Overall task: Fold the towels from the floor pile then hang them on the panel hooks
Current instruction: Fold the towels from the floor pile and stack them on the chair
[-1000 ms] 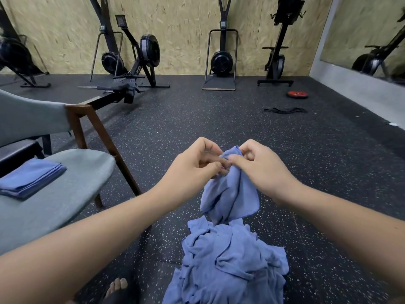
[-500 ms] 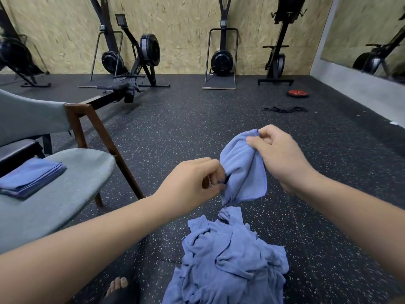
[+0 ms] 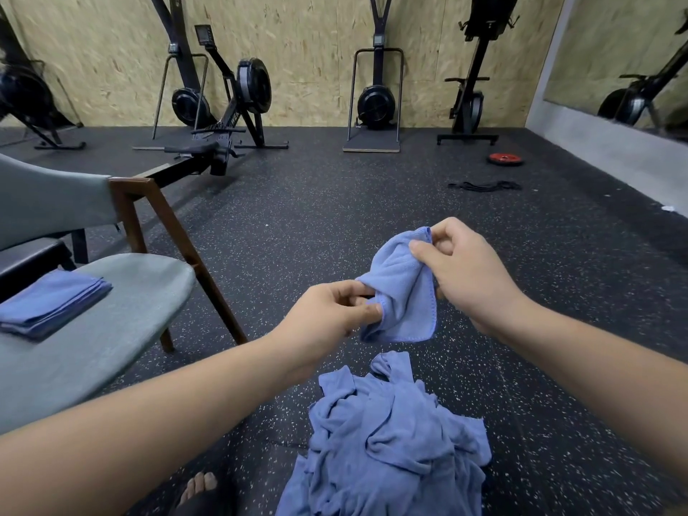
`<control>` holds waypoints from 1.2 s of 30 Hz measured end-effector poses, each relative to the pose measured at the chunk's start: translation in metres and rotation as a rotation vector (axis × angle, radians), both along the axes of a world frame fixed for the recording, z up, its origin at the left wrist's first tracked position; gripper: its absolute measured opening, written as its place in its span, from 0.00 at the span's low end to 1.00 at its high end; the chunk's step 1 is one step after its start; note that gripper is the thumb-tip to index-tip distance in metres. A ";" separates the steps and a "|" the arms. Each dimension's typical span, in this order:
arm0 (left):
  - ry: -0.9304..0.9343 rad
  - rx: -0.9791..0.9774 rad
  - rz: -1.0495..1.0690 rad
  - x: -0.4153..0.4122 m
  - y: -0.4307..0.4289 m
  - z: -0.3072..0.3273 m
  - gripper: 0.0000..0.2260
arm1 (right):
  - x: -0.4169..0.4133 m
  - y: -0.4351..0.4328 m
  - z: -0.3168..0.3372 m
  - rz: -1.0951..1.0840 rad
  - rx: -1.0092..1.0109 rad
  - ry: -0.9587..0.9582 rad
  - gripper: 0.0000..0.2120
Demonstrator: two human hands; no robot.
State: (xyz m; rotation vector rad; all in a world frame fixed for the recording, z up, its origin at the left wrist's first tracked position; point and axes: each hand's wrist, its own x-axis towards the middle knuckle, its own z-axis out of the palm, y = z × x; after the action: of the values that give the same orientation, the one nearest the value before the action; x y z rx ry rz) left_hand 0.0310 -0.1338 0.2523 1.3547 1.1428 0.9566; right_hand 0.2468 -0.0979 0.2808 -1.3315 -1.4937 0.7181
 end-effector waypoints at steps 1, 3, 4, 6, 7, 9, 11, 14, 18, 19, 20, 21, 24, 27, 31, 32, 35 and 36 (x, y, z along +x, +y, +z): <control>-0.017 -0.029 0.002 0.001 0.001 -0.001 0.08 | 0.000 0.001 -0.001 0.000 -0.004 0.000 0.13; -0.050 -0.105 -0.013 0.001 0.001 -0.001 0.08 | 0.002 0.003 -0.003 -0.013 -0.003 -0.003 0.11; -0.070 -0.156 -0.023 0.002 0.001 0.000 0.08 | 0.003 0.005 -0.004 -0.023 0.003 -0.009 0.10; -0.122 -0.245 -0.064 0.002 0.000 0.001 0.05 | 0.005 0.007 -0.006 -0.039 0.014 -0.026 0.07; -0.141 -0.273 -0.094 0.002 0.001 0.000 0.05 | 0.005 0.007 -0.007 -0.042 0.017 -0.034 0.06; -0.147 -0.284 -0.134 0.000 0.002 0.000 0.10 | 0.005 0.008 -0.008 -0.043 0.016 -0.048 0.06; -0.157 -0.257 -0.117 0.000 0.002 0.000 0.11 | 0.005 0.008 -0.008 -0.036 0.016 -0.061 0.07; -0.144 -0.128 0.015 0.001 0.001 0.000 0.04 | 0.004 0.008 -0.010 -0.029 0.025 -0.073 0.07; 0.114 0.258 -0.051 -0.005 -0.003 0.001 0.08 | 0.005 0.009 -0.008 -0.061 0.021 -0.079 0.07; 0.159 0.335 -0.087 -0.005 -0.006 0.003 0.08 | 0.005 0.009 -0.008 -0.067 0.017 -0.073 0.06; 0.183 0.397 -0.112 -0.005 -0.009 0.005 0.08 | 0.006 0.009 -0.007 -0.068 0.011 -0.068 0.06; 0.213 0.459 -0.126 -0.004 -0.011 0.008 0.09 | 0.007 0.009 -0.006 -0.058 0.005 -0.064 0.07; 0.320 0.623 -0.146 -0.005 -0.017 0.014 0.14 | 0.008 0.006 -0.002 -0.011 -0.003 -0.062 0.10; 0.315 0.593 -0.151 -0.005 -0.014 0.012 0.17 | 0.007 0.002 0.006 0.070 -0.045 -0.031 0.09; 0.580 0.842 -0.152 -0.010 -0.007 0.006 0.20 | 0.003 -0.005 0.013 0.158 -0.171 0.059 0.10; 0.635 0.916 -0.138 -0.012 -0.004 0.006 0.18 | 0.003 -0.005 0.014 0.168 -0.202 0.073 0.09; 0.703 1.056 -0.071 -0.015 0.000 0.008 0.09 | 0.003 -0.008 0.017 0.175 -0.288 0.119 0.08; 0.700 1.104 -0.062 -0.015 0.000 0.010 0.08 | 0.003 -0.007 0.018 0.164 -0.302 0.125 0.08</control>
State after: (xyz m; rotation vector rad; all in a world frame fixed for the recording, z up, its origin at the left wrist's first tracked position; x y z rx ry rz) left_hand 0.0155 -0.1340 0.2619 2.7543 1.0516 1.1538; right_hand 0.2502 -0.1053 0.2988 -1.3667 -1.4449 1.1484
